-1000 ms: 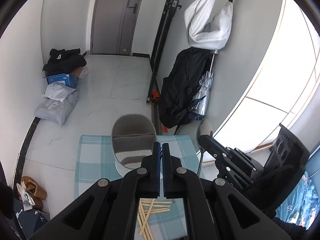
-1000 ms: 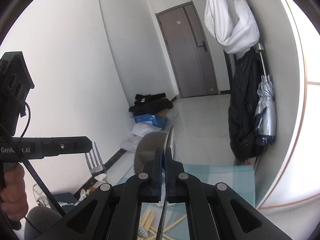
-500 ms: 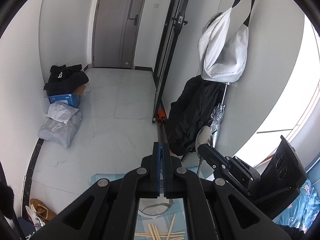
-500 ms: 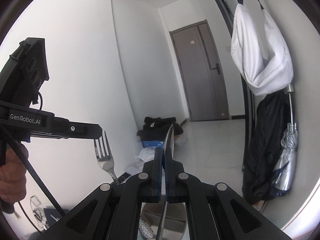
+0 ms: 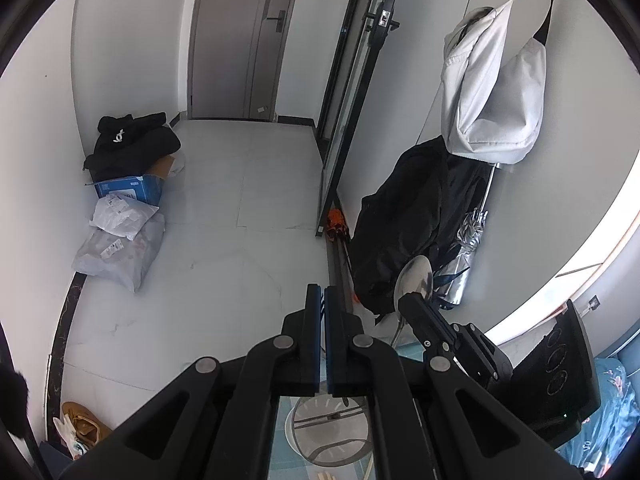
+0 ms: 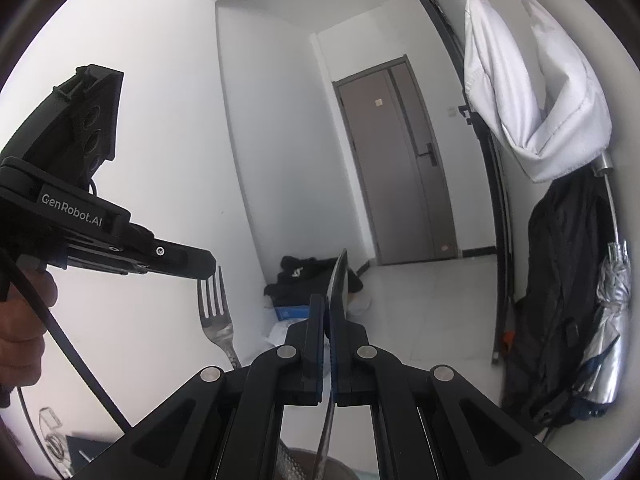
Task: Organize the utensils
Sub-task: 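Carry the spoon and fork up over the white caddy with both grippers, then open both grippers to drop the spoon and fork into the caddy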
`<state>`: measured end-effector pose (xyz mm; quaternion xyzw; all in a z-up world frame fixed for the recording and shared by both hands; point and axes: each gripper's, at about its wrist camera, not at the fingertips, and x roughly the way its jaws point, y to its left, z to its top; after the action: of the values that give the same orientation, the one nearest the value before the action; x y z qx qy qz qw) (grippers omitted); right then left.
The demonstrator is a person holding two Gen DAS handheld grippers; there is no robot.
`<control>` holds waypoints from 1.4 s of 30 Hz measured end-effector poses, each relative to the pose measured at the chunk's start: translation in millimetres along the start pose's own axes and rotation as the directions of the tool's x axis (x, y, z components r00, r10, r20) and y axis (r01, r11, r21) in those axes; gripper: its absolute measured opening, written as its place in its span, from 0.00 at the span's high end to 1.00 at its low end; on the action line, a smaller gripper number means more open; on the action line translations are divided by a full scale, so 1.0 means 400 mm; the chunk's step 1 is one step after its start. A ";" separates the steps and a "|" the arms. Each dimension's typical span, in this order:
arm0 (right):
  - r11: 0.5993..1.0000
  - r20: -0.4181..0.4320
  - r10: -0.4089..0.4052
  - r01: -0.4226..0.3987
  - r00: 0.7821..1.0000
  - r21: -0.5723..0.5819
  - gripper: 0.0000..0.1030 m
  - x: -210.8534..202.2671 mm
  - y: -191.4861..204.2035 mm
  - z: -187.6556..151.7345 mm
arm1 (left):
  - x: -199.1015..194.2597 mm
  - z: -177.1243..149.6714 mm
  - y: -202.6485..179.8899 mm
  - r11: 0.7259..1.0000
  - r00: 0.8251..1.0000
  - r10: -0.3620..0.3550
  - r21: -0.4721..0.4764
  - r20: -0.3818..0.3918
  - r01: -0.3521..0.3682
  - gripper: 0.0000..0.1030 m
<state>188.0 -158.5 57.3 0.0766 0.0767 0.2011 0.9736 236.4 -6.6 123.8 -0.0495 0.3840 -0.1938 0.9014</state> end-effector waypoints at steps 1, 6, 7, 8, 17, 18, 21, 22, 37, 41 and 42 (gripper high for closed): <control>1.000 0.002 -0.004 0.004 1.000 -0.001 0.98 0.002 -0.003 -0.006 | 0.007 -0.005 0.001 1.000 1.000 0.004 0.007 -0.003 -0.004 1.00; 0.999 0.004 -0.025 0.025 1.000 -0.043 0.98 0.023 0.011 -0.046 | 0.033 -0.014 0.009 1.000 1.000 0.005 0.024 -0.014 -0.005 1.00; 0.999 0.004 -0.023 0.023 1.000 -0.048 0.98 0.022 0.014 -0.048 | 0.039 -0.015 0.011 1.000 1.000 0.006 0.025 -0.017 -0.006 1.00; 0.998 0.003 -0.025 0.025 1.000 -0.055 0.98 0.027 0.014 -0.056 | 0.045 -0.014 0.014 1.000 1.000 0.007 0.025 -0.020 -0.006 1.00; 0.986 -0.001 -0.033 0.033 0.999 -0.166 0.98 0.020 0.039 -0.095 | 0.061 -0.042 0.015 0.999 1.000 -0.004 0.046 -0.024 0.005 1.00; 0.983 -0.005 -0.027 0.025 1.000 -0.180 0.98 0.016 0.044 -0.098 | 0.061 -0.045 0.015 0.999 1.000 -0.003 0.047 -0.020 0.004 1.00; 0.975 -0.010 -0.015 0.012 1.000 -0.220 0.98 0.011 0.048 -0.113 | 0.069 -0.053 0.015 0.999 1.000 -0.008 0.046 -0.021 0.009 1.00; 0.974 -0.016 -0.012 0.009 1.000 -0.227 0.98 0.010 0.048 -0.116 | 0.073 -0.055 0.015 0.999 1.000 -0.003 0.048 -0.019 0.004 1.00; 0.954 -0.133 0.018 -0.057 0.991 -0.295 0.98 -0.035 0.060 -0.148 | 0.098 -0.095 0.005 1.000 0.997 -0.029 0.007 -0.077 0.030 1.00; 0.955 -0.170 0.016 -0.066 0.985 -0.288 0.98 -0.039 0.066 -0.156 | 0.100 -0.101 0.002 0.999 0.996 -0.039 -0.001 -0.086 0.039 1.00; 0.956 -0.178 0.013 -0.064 0.984 -0.285 0.98 -0.039 0.065 -0.156 | 0.100 -0.102 0.002 0.999 0.995 -0.036 -0.003 -0.091 0.035 0.99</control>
<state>152.9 -134.0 3.0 -0.0831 0.1298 0.2352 0.9596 232.8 -18.9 68.0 -0.0479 0.4239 -0.2116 0.8794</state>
